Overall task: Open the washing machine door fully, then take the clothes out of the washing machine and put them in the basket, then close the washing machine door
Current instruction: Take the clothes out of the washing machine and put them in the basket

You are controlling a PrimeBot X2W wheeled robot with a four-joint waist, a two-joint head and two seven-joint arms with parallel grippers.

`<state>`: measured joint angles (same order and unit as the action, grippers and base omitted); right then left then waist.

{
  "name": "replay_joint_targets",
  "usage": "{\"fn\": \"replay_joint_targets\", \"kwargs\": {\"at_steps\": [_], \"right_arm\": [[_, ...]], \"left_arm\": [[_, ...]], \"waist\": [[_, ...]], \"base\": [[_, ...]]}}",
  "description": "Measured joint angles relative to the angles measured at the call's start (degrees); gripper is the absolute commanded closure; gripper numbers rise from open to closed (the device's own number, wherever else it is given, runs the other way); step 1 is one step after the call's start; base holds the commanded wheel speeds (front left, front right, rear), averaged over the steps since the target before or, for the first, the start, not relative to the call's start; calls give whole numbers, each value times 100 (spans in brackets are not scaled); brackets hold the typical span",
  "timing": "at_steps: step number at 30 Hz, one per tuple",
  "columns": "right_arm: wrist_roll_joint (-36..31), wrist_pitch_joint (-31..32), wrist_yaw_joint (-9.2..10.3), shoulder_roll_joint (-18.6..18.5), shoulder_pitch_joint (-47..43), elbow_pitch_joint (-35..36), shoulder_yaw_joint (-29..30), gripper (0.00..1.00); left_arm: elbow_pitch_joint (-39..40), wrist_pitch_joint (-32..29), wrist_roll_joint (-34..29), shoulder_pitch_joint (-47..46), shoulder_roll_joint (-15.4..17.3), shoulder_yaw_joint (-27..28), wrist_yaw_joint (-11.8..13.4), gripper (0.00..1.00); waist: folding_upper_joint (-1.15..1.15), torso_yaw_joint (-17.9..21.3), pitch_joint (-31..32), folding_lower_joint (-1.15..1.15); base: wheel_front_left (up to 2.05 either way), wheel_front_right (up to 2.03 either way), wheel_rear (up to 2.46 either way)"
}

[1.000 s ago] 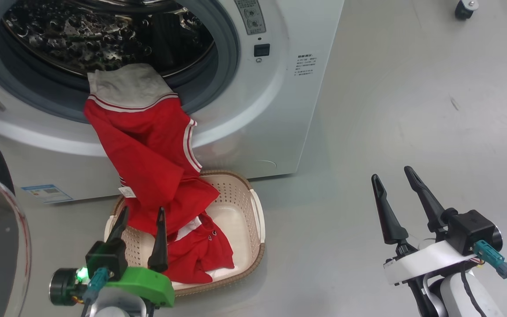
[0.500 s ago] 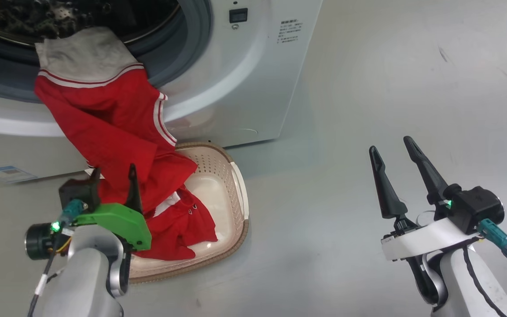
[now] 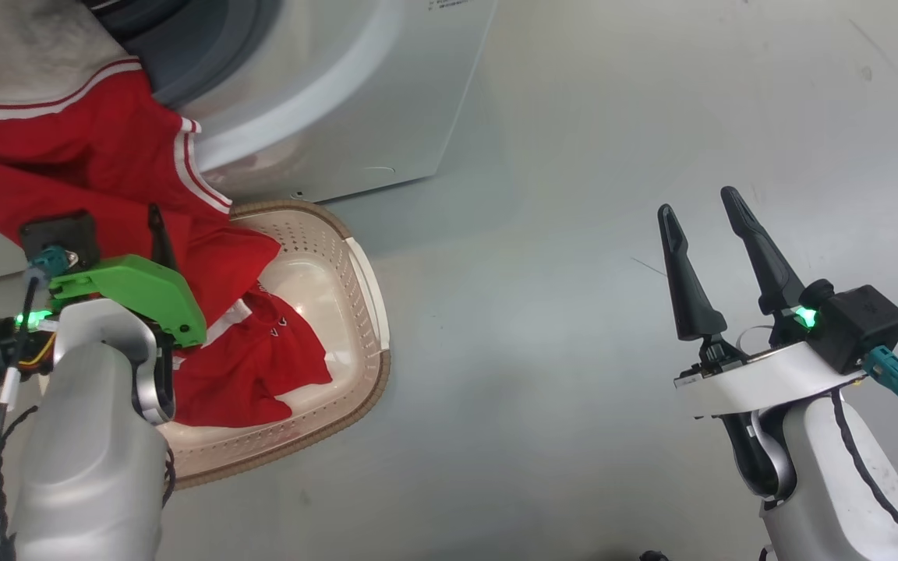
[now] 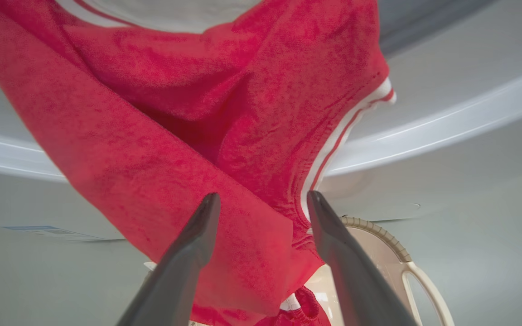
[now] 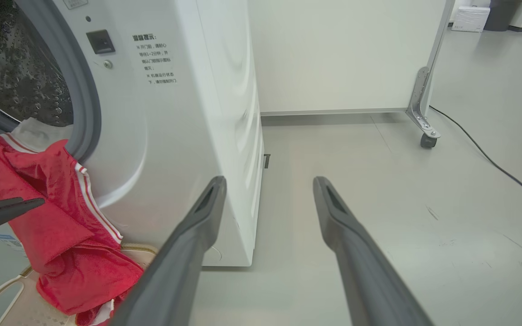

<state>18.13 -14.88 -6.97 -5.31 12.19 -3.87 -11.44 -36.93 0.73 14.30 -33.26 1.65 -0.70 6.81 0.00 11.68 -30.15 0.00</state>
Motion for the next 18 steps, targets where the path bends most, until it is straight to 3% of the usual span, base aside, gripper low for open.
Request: {"fn": "replay_joint_targets", "kwargs": {"at_steps": [18], "right_arm": [[111, 0, -1, -4, 287, -63, -209, 0]], "left_arm": [[-946, 159, -709, -898, 167, 1198, 1, 0]], "waist": [[0, 418, -574, 0]], "base": [[0, 0, 0]]}}
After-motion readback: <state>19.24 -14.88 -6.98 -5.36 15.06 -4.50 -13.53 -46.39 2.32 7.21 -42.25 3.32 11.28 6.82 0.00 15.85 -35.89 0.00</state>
